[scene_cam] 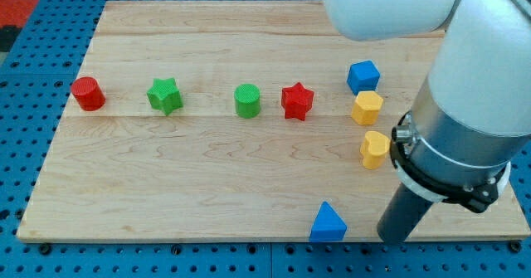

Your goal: Push the blue triangle below the yellow heart

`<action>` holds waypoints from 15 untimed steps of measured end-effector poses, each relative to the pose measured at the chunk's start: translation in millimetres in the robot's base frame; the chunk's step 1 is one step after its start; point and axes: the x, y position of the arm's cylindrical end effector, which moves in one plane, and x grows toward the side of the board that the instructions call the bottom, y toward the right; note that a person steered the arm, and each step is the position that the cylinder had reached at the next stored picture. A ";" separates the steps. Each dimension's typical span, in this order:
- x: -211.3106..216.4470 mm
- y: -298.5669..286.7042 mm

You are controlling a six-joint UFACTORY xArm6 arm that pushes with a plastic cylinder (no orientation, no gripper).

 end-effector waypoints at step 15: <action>-112.3 -196.0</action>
